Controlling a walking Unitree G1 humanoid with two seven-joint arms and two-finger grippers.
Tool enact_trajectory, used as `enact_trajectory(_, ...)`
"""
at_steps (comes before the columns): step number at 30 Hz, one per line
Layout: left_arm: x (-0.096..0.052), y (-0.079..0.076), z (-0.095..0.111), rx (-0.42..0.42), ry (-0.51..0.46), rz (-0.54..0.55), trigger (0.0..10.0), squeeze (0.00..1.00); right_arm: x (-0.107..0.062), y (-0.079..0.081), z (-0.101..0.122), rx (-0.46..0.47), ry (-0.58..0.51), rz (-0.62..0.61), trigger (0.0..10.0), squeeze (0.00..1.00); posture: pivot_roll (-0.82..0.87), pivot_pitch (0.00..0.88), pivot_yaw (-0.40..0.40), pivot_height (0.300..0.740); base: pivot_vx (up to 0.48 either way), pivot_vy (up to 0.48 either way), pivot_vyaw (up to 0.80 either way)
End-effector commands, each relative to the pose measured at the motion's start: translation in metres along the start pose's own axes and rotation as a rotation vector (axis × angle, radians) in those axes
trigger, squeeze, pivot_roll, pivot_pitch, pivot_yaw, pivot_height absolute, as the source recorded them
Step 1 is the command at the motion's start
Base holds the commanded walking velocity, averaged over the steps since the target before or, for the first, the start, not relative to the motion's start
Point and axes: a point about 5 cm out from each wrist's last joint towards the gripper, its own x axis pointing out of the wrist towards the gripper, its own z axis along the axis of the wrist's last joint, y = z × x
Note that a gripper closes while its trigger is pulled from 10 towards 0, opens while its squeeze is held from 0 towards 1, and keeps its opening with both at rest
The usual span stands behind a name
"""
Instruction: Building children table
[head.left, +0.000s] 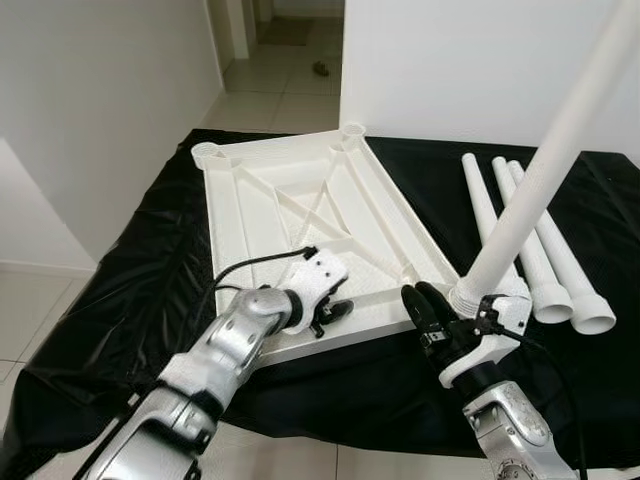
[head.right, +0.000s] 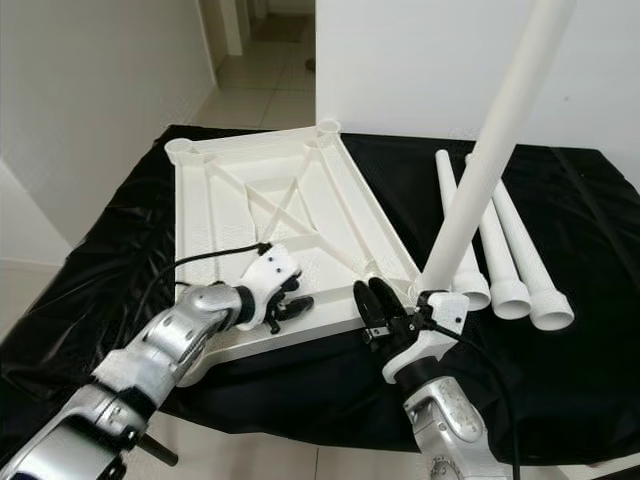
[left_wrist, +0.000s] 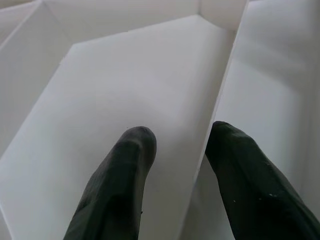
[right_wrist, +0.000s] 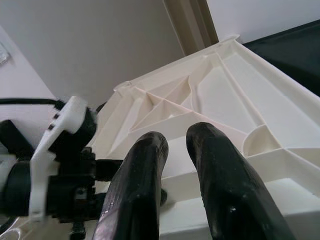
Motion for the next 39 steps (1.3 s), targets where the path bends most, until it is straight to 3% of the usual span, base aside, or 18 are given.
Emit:
enact_trajectory(1,-0.004,0.014,-0.020,-0.024,0.092,0.166,10.0,0.00,-0.001,0.002,0.000,-0.006,0.003,-0.002,10.0,0.00,-0.05,0.078,0.085,0.740,0.000,0.000,0.00)
enact_trajectory(3,-0.001,0.022,-0.022,-0.065,0.147,0.198,9.7,0.00,0.000,0.004,-0.001,-0.008,0.003,-0.002,10.0,0.00,-0.04,0.080,0.096,0.740,0.000,0.000,0.00)
enact_trajectory(4,0.000,0.025,-0.022,-0.084,0.159,0.209,1.1,0.00,0.001,0.005,-0.001,-0.009,0.002,-0.002,10.0,0.00,-0.04,0.079,0.099,0.740,0.000,0.000,0.00)
enact_trajectory(6,0.000,0.025,-0.022,-0.084,0.159,0.209,1.1,0.00,0.001,0.005,-0.001,-0.009,0.002,-0.002,10.0,0.00,-0.04,0.079,0.099,0.740,0.000,0.000,0.00)
enact_trajectory(7,0.001,0.027,-0.022,-0.093,0.166,0.214,0.0,0.00,0.002,0.007,-0.002,-0.009,0.001,-0.001,10.0,0.00,-0.03,0.080,0.102,0.740,0.000,0.000,0.00)
enact_trajectory(15,0.001,0.031,-0.022,-0.150,0.161,0.251,0.0,0.00,0.004,0.010,-0.002,-0.006,-0.011,-0.007,10.0,0.00,-0.03,0.083,0.107,0.740,0.000,0.000,0.00)
enact_trajectory(21,-0.008,0.049,-0.018,-0.211,0.129,0.394,0.0,0.00,0.009,0.014,-0.002,0.004,-0.021,-0.014,10.0,0.00,-0.02,0.090,0.090,0.740,0.000,0.000,0.00)
enact_trajectory(29,-0.018,0.060,-0.011,-0.243,0.095,0.482,0.0,0.00,0.012,0.016,-0.002,0.003,-0.022,-0.009,10.0,0.00,-0.01,0.093,0.088,0.740,0.000,0.000,0.00)
enact_trajectory(39,-0.026,0.050,-0.013,-0.287,0.072,0.489,0.0,0.00,0.011,0.016,-0.003,-0.006,-0.021,-0.015,10.0,0.00,-0.01,0.096,0.089,0.740,0.000,0.000,0.00)
